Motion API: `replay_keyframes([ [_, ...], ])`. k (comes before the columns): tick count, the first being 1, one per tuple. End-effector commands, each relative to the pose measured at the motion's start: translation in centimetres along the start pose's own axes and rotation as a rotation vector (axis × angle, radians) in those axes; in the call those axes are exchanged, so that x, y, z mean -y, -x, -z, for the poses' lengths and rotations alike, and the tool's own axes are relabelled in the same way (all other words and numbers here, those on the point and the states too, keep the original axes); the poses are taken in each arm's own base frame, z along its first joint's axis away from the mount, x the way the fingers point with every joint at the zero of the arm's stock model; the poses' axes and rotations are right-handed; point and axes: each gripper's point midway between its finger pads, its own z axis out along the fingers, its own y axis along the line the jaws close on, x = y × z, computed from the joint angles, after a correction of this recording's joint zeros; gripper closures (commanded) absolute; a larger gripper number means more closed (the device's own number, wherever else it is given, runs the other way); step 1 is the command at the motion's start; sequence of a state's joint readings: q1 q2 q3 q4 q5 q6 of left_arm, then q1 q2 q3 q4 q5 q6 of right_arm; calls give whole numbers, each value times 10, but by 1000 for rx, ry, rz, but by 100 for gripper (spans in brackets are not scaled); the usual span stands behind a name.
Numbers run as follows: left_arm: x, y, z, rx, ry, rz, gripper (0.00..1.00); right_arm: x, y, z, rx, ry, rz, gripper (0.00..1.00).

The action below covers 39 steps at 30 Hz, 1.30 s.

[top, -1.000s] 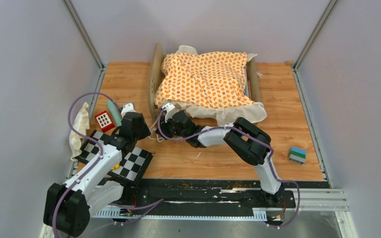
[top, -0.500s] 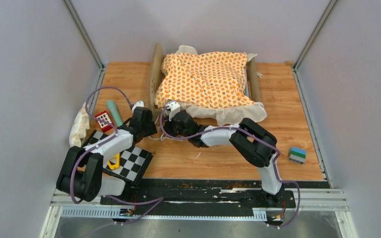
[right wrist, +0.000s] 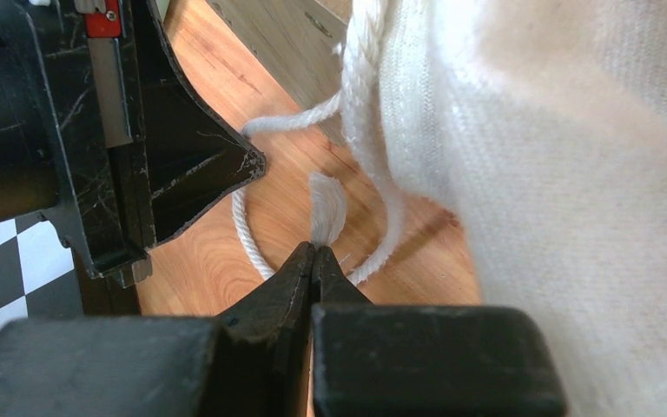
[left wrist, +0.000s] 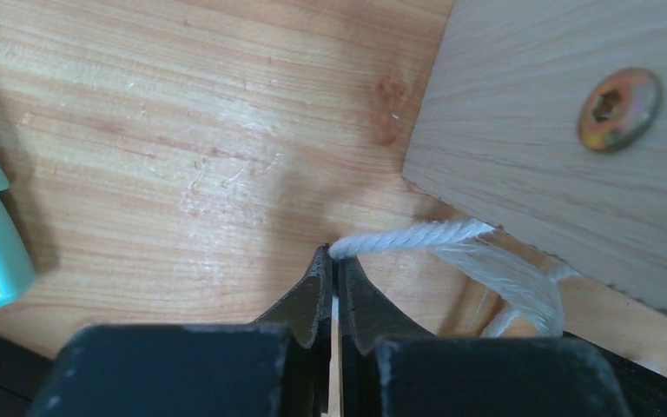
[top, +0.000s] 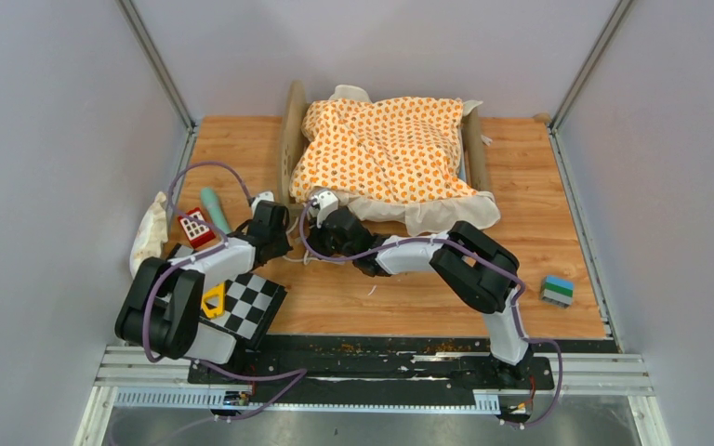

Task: Set up the pet bed
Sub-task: Tie the ropes to the bed frame.

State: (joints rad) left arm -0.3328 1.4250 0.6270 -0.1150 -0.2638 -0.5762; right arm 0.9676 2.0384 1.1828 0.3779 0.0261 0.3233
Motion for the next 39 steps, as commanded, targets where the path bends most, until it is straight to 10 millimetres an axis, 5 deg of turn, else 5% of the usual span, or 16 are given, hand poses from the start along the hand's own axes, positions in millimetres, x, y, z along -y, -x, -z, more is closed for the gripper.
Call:
replay_keyframes([
  [1,15,20,9,71,-78,23,100,-7,26,5,66,14,6,100],
  [18,45,29,68,137,-350,96,100,-44,30,-16,120,229,-41,100],
  [29,36,23,84,143,-348,95,100,-52,31,-22,157,299,-80,100],
  [39,38,26,93,147,-369,58,98,-79,32,-7,192,582,-84,100],
])
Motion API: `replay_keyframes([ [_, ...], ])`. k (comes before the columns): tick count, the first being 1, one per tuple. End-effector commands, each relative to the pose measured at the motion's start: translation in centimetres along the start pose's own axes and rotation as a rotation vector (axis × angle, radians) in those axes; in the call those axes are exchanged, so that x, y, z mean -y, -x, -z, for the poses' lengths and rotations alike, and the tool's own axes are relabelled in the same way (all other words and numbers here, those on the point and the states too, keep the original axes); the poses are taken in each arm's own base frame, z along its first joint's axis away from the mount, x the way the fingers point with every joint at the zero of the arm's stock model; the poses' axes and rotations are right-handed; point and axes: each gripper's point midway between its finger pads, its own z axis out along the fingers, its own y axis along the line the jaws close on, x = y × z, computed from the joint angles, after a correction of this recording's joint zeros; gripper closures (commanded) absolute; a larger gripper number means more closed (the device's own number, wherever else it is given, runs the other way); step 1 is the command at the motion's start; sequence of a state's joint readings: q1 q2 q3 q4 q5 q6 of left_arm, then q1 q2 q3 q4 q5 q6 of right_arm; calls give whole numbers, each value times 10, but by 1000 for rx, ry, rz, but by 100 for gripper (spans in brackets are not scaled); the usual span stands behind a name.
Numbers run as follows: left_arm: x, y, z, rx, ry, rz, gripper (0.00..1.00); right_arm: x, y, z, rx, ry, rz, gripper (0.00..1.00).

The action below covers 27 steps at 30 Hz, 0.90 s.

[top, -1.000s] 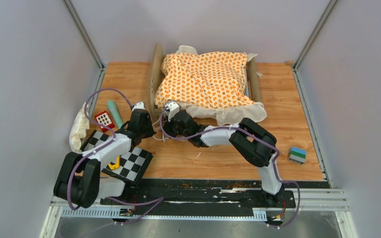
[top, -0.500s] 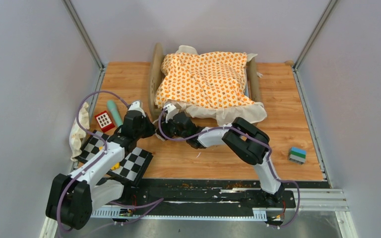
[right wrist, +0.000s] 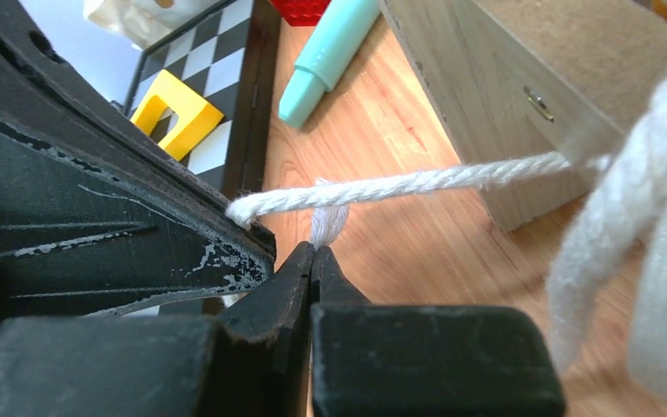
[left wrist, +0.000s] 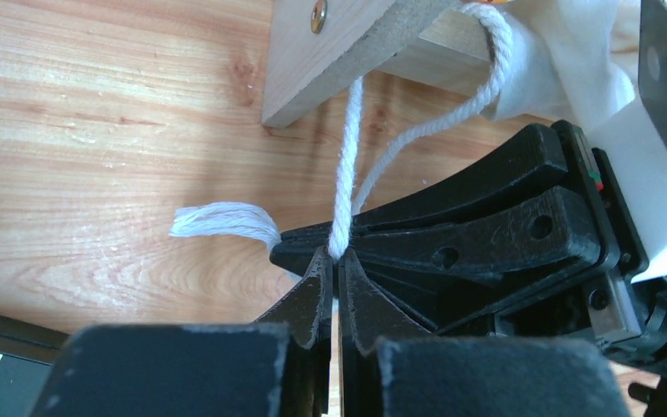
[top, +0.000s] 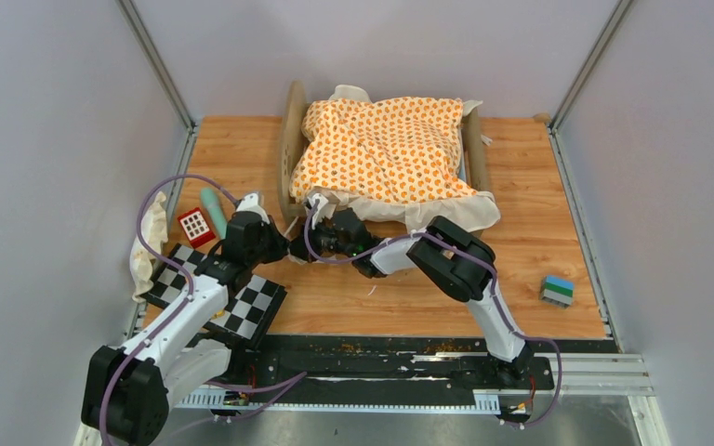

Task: Set up the pet bed
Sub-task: Tie the ropes to the bed frame.

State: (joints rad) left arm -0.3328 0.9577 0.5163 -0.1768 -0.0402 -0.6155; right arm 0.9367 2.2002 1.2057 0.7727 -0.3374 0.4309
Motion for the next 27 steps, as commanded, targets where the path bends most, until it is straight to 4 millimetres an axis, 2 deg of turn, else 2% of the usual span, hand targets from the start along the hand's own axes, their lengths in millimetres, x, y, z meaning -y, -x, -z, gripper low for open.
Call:
replay_keyframes([
  [1,7,6,4,3,-32,-28,95,-29,24,-1,83,182,-1,100],
  [5,9,8,7,5,-40,-33,88,-31,24,-1,78,196,3,100],
  [8,13,13,14,19,-59,-51,80,-41,24,-1,67,264,-1,100],
  [13,18,15,22,26,-87,-65,77,-40,23,-2,71,278,-15,100],
  [16,18,14,25,25,-90,-67,64,-40,24,-1,75,282,-17,100],
  [20,15,17,30,33,-70,-73,51,-41,27,-1,82,285,-17,100],
  [27,13,29,43,67,-44,-94,40,-43,30,-1,97,299,-18,100],
])
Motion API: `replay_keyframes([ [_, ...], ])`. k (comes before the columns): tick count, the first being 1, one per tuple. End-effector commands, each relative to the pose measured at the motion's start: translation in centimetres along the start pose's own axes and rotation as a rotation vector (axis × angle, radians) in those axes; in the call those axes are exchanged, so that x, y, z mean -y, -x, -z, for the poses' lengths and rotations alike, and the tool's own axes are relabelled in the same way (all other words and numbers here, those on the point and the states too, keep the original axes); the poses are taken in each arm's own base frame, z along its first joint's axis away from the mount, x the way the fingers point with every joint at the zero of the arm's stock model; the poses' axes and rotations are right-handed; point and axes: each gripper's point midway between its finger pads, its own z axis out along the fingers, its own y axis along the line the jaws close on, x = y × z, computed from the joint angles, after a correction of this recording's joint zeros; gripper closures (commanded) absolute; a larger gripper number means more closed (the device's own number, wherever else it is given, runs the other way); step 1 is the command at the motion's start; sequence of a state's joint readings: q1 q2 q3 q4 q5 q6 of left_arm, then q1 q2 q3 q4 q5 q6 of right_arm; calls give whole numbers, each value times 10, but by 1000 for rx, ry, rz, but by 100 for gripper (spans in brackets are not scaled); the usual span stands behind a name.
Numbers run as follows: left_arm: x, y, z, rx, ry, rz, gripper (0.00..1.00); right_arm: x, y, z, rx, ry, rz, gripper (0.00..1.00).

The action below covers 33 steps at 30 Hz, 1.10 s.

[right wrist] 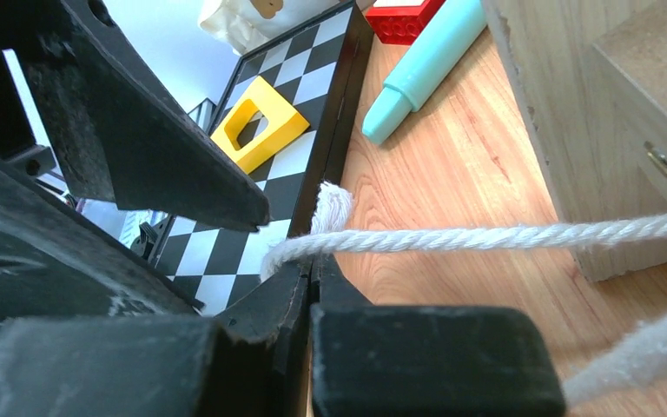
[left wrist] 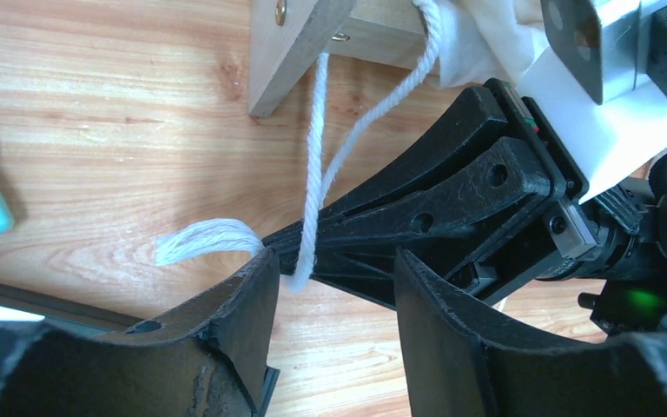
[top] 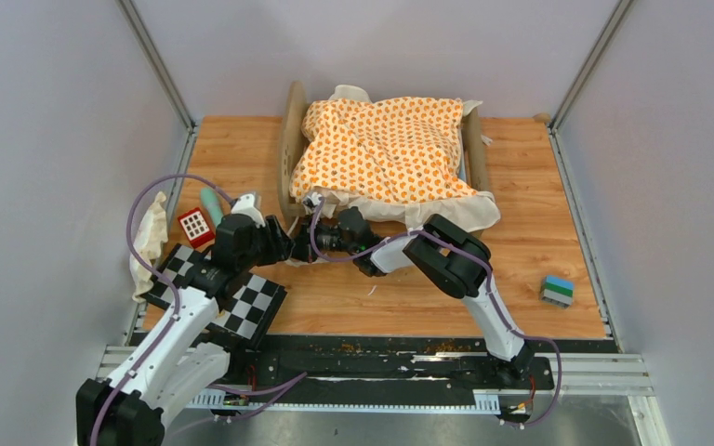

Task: Set up the pet bed
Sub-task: Tie the ropes to the bed frame.

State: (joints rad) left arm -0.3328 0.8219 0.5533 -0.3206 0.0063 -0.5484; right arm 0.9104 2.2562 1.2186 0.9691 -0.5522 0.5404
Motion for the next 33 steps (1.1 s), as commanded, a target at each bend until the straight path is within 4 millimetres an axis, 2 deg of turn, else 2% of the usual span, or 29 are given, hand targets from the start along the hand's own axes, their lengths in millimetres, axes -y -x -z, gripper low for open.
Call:
replay_keyframes([
  [1,2,25,14,68,20,-30,40,-15,22,-7,67,70,36,100],
  [5,-11,30,19,92,104,13,39,-16,25,-6,73,72,42,100],
  [9,-37,33,24,128,261,118,37,-17,26,-4,78,64,55,100],
  [12,-44,32,24,147,302,196,34,-16,26,-4,77,63,62,100],
  [17,-40,27,22,132,302,329,26,-16,26,-3,75,63,76,100],
  [23,-31,20,22,93,284,456,20,-17,27,-2,81,67,91,100],
  [28,-35,18,26,146,281,593,20,-19,27,1,92,73,102,100],
  [33,-39,13,23,220,242,740,25,-22,27,3,100,83,115,100],
])
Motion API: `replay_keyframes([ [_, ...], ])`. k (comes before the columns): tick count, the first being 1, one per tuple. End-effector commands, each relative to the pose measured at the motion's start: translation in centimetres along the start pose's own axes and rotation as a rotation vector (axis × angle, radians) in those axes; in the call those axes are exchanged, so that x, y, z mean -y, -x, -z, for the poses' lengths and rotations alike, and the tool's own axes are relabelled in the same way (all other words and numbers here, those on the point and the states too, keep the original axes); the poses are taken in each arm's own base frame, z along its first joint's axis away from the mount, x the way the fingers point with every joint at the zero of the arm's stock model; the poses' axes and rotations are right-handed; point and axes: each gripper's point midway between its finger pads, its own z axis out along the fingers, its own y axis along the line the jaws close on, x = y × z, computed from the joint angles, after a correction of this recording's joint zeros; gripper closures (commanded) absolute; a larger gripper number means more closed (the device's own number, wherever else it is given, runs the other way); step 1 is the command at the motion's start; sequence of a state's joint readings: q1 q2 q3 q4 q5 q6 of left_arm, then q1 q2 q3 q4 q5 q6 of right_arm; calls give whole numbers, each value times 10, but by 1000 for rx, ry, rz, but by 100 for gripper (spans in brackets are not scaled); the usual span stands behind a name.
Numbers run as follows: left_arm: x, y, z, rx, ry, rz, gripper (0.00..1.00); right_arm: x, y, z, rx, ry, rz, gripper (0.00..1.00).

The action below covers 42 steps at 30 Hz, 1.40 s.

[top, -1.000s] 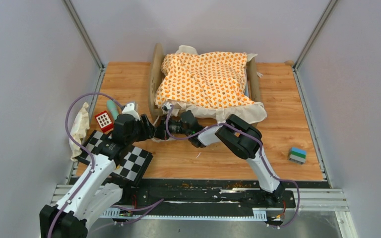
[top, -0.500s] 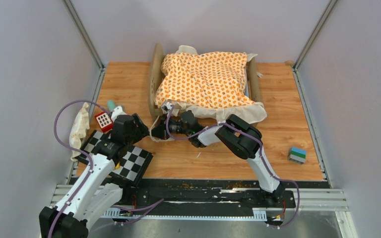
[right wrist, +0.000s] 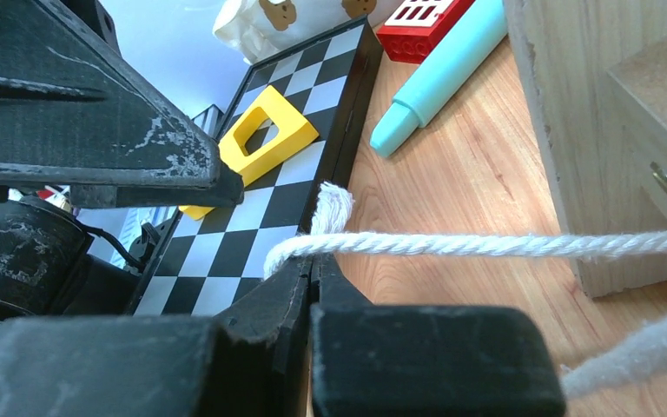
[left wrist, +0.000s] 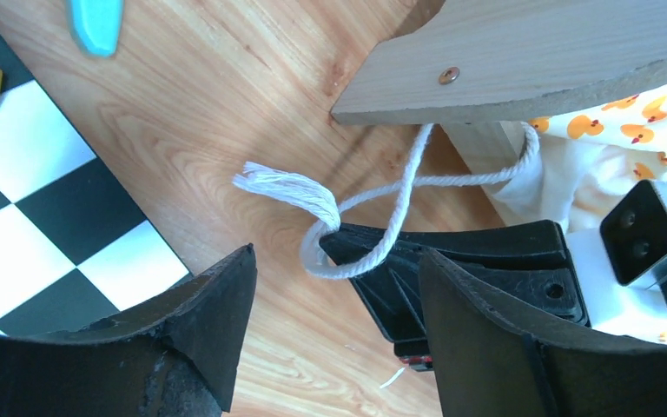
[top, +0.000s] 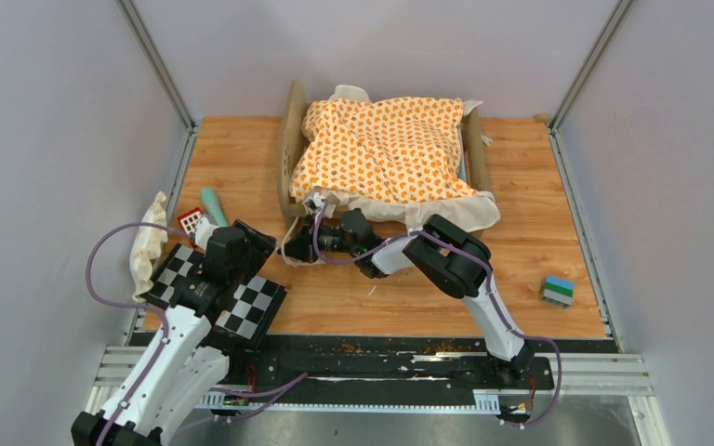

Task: Set up the pet bed
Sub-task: Tie the ropes to the bed frame.

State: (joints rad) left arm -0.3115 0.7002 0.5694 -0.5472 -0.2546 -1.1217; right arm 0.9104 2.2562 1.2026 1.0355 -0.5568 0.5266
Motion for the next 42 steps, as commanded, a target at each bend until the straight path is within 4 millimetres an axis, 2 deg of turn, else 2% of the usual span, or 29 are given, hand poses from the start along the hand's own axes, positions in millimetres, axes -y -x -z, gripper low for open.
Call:
replay_keyframes([
  [1,0,4,-5,52,-36,205,26,-16,22,1,66,59,80,100],
  [8,0,-10,-18,-5,-31,280,26,-19,24,3,80,68,100,100],
  [18,-2,-12,-35,-10,-29,343,23,-18,21,6,80,64,109,100],
  [25,-7,-19,-45,-54,-53,411,37,-16,19,8,74,53,116,100],
  [33,-7,-23,-51,-102,-79,434,38,-23,20,9,77,86,157,100],
  [37,-2,-27,-53,-136,-105,441,45,-24,21,10,80,93,161,100],
  [42,-1,-34,-56,-178,-139,470,61,-26,21,11,76,101,170,100],
])
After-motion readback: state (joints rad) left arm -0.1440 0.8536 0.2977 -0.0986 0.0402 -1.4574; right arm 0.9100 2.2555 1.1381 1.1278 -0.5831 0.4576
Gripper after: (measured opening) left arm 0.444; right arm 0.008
